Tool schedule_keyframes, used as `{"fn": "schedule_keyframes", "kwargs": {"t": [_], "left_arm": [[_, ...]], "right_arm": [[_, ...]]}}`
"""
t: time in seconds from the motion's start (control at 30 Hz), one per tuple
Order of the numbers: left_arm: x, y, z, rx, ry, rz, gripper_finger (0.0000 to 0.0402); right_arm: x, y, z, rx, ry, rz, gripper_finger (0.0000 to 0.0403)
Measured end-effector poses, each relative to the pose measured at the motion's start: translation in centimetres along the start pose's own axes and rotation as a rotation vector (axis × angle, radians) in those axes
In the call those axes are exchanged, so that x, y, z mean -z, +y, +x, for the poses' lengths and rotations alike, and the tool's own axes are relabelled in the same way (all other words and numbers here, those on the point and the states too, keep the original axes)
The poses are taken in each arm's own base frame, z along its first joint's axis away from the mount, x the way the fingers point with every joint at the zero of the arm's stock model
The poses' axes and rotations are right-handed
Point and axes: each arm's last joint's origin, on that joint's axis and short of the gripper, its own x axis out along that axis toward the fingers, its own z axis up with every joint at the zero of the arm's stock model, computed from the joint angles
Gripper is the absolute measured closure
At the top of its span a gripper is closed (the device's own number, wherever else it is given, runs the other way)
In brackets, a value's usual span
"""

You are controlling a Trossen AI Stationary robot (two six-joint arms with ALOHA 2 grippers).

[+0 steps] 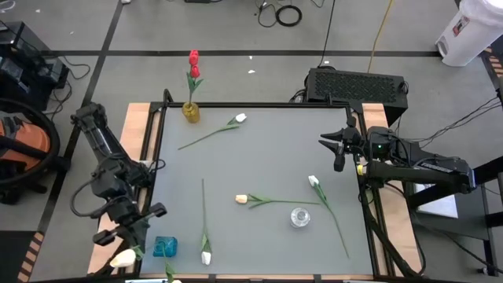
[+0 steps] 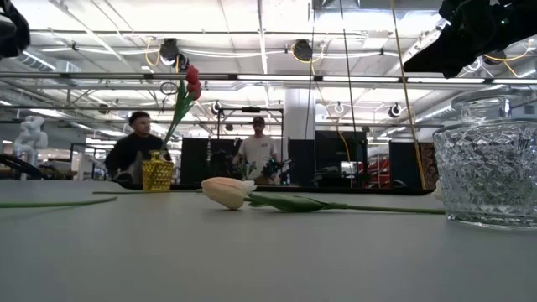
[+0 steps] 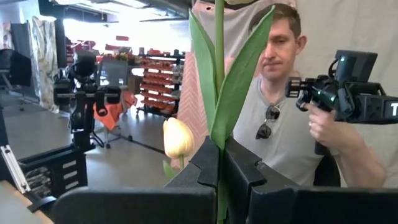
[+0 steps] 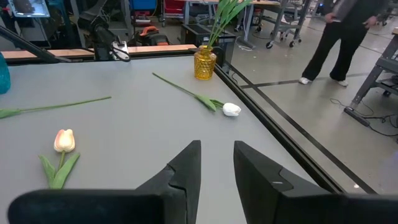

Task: Sort flowers into vase by color
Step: Put the left yellow tulip into the blue vase

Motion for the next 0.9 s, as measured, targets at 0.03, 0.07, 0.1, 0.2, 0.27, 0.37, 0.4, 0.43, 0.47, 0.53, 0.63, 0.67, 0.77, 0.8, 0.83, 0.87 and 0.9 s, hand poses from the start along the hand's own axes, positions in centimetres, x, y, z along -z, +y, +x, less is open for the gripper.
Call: {"fn": "schedule_keyframes", "kwargs": {"t": [0.03, 0.07, 0.1, 0.2, 0.27, 0.37, 0.4, 0.43, 0.47, 0.53, 0.63, 0.67, 0.77, 0.8, 0.83, 0.87, 0.9], "left_arm": [[0.1, 0.0, 0.1, -0.003, 0.005, 0.0, 0.0393], [0.2, 0.0, 0.2, -0.005, 0.011, 0.0, 0.0393], [0.3, 0.1, 0.3, -0.006, 0.018, -0.001, 0.0393], [0.7, 0.1, 0.6, -0.014, 0.036, -0.001, 0.0393], [0.9, 0.1, 0.8, -0.016, 0.048, -0.003, 0.0393], [1.1, 0.2, 1.0, -0.017, 0.064, -0.003, 0.0393], [1.2, 0.2, 1.0, -0.017, 0.068, -0.003, 0.0393], [1.2, 0.2, 0.9, -0.017, 0.069, -0.003, 0.0393], [1.2, 0.2, 0.9, -0.017, 0.07, -0.003, 0.0393], [1.2, 0.2, 0.9, -0.018, 0.073, -0.003, 0.0393], [1.3, 0.2, 0.9, -0.019, 0.085, -0.004, 0.0393], [1.4, 0.2, 0.9, -0.019, 0.092, -0.005, 0.0393], [1.4, 0.2, 0.9, -0.019, 0.097, -0.005, 0.0393], [1.4, 0.2, 0.9, -0.019, 0.096, -0.005, 0.0393], [1.4, 0.2, 0.9, -0.019, 0.096, -0.005, 0.0393], [1.4, 0.2, 0.9, -0.019, 0.097, -0.005, 0.0393], [1.5, 0.2, 0.9, -0.02, 0.098, -0.005, 0.0393]], "right_arm": [[0.0, 0.0, 0.0, 0.0, 0.0, 0.0, 0.0316], [0.0, 0.0, 0.0, 0.0, 0.0, 0.0, 0.0316], [0.0, 0.0, 0.0, 0.0, 0.0, 0.0, 0.0316], [0.0, 0.0, 0.0, 0.0, 0.001, 0.0, 0.0316], [0.0, 0.0, 0.0, 0.0, 0.0, 0.0, 0.0316], [0.0, 0.0, 0.0, 0.0, 0.0, 0.0, 0.0316], [0.0, 0.0, 0.0, 0.0, 0.001, 0.0, 0.0316], [0.0, 0.0, 0.0, 0.0, 0.0, 0.0, 0.0316], [0.0, 0.0, 0.0, 0.0, 0.001, 0.0, 0.0316], [0.0, 0.0, 0.0, 0.0, 0.001, 0.0, 0.0316], [0.0, 0.0, 0.0, 0.0, 0.0, 0.0, 0.0316], [0.0, 0.0, 0.0, 0.0, 0.0, 0.0, 0.0316], [0.0, 0.0, 0.0, 0.0, 0.0, 0.0, 0.0316], [0.0, 0.0, 0.0, 0.0, 0.0, 0.0, 0.0316], [0.0, 0.0, 0.0, 0.0, 0.001, 0.0, 0.0316], [0.0, 0.0, 0.0, 0.0, 0.0, 0.0, 0.0316], [0.0, 0.0, 0.0, 0.0, 0.0, 0.0, 0.0316]]}}
